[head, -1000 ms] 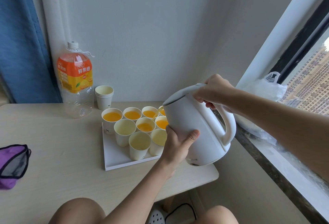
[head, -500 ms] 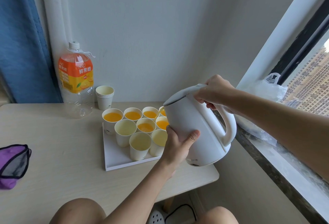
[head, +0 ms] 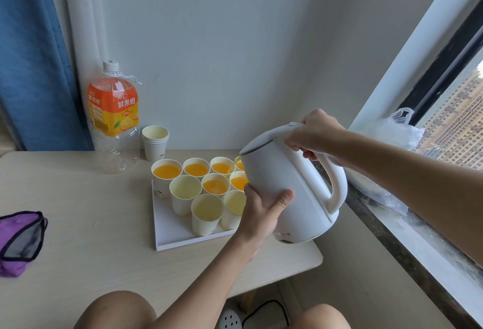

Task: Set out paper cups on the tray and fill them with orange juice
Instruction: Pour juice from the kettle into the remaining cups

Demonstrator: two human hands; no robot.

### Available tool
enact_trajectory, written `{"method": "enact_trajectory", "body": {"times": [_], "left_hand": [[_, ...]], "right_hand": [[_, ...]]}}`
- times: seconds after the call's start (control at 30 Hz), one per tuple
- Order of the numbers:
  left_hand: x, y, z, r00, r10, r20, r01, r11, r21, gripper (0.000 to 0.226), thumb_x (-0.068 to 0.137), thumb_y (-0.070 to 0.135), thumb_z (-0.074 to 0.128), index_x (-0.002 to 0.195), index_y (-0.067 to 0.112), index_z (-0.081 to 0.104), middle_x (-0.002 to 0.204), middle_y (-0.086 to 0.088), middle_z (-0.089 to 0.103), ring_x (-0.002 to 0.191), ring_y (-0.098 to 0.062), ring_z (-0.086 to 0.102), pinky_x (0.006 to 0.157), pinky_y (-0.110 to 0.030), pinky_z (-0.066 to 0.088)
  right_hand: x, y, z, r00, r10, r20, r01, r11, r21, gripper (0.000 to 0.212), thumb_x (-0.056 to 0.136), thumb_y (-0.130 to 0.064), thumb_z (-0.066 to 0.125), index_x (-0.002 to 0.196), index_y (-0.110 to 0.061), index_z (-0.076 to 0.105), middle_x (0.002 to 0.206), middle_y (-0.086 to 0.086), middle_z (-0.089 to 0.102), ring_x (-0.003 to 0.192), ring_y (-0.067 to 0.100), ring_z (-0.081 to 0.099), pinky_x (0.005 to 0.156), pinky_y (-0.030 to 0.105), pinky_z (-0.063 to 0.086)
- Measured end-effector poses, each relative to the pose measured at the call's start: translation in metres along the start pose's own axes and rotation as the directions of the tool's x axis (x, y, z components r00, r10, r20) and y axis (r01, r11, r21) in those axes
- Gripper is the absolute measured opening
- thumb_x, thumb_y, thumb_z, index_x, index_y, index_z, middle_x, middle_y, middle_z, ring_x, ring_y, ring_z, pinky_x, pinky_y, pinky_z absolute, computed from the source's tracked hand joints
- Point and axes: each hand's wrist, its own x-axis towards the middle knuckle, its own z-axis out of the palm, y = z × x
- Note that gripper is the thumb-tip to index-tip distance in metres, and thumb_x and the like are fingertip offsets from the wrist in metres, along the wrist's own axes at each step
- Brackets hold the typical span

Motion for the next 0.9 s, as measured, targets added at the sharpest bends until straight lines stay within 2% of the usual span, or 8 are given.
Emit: {"method": "enact_trajectory", "body": {"times": [0.2, 0.3, 0.37, 0.5, 0.67, 0.9], "left_hand": [[0.001, 0.0, -0.002, 1.0, -0.002, -0.003, 0.002, 1.0, 0.008, 0.063, 0.085, 0.03, 0.081, 0.133, 0.019, 0.041, 0.128, 0.008, 0.065, 0.107, 0.004, 0.065, 0.086, -0.018, 0.053], [0.002, 0.004, -0.006, 1.0, 0.011, 0.002, -0.011, 0.999, 0.036, 0.065, 0.084, 0.032, 0.083, 0.132, 0.019, 0.04, 0.128, 0.009, 0.062, 0.11, 0.002, 0.063, 0.082, -0.015, 0.053], [0.004, 0.009, -0.01, 0.999, 0.048, -0.002, -0.048, 0.996, 0.079, 0.076, 0.081, 0.039, 0.085, 0.136, 0.019, 0.037, 0.128, 0.012, 0.06, 0.112, 0.002, 0.061, 0.082, -0.013, 0.052], [0.009, 0.018, -0.02, 0.99, 0.138, -0.037, -0.131, 0.982, 0.137, 0.097, 0.062, 0.062, 0.082, 0.136, 0.02, 0.037, 0.132, 0.009, 0.06, 0.12, -0.008, 0.061, 0.096, -0.027, 0.053], [0.006, 0.022, -0.028, 0.978, 0.185, -0.094, -0.169, 0.972, 0.161, 0.096, 0.061, 0.063, 0.08, 0.135, 0.022, 0.035, 0.133, 0.008, 0.059, 0.12, -0.008, 0.06, 0.097, -0.029, 0.052], [-0.006, 0.019, -0.035, 0.966, 0.172, -0.192, -0.144, 0.978, 0.151, 0.107, 0.061, 0.069, 0.076, 0.143, 0.018, 0.03, 0.142, 0.003, 0.052, 0.128, -0.013, 0.054, 0.108, -0.039, 0.048]], "right_hand": [[0.002, 0.003, 0.0, 1.0, -0.008, -0.007, 0.008, 1.0, 0.015, 0.029, 0.063, -0.006, 0.058, 0.089, 0.005, 0.067, 0.057, 0.009, 0.056, 0.046, 0.021, 0.048, 0.045, 0.02, 0.042], [-0.001, 0.006, -0.001, 1.0, -0.015, -0.006, 0.015, 0.998, 0.056, 0.015, 0.063, -0.005, 0.058, 0.076, 0.0, 0.063, 0.056, 0.01, 0.054, 0.045, 0.021, 0.045, 0.045, 0.021, 0.039], [-0.003, 0.009, -0.002, 0.999, -0.036, -0.014, 0.037, 0.993, 0.109, 0.006, 0.06, -0.005, 0.057, 0.066, -0.005, 0.056, 0.056, 0.01, 0.051, 0.048, 0.022, 0.044, 0.046, 0.024, 0.038], [-0.003, 0.013, -0.004, 0.996, -0.087, -0.032, 0.092, 0.971, 0.222, 0.006, 0.063, -0.004, 0.057, 0.061, -0.008, 0.053, 0.055, 0.008, 0.05, 0.052, 0.022, 0.046, 0.05, 0.028, 0.039], [-0.001, 0.003, 0.001, 0.986, -0.165, -0.011, 0.162, 0.954, 0.251, 0.007, 0.063, -0.004, 0.057, 0.059, -0.009, 0.053, 0.053, 0.005, 0.049, 0.052, 0.021, 0.045, 0.051, 0.028, 0.039], [0.0, -0.015, 0.016, 0.96, -0.277, 0.035, 0.267, 0.948, 0.175, 0.007, 0.059, -0.013, 0.058, 0.055, -0.013, 0.052, 0.049, 0.0, 0.05, 0.047, 0.017, 0.045, 0.053, 0.029, 0.04]]}}
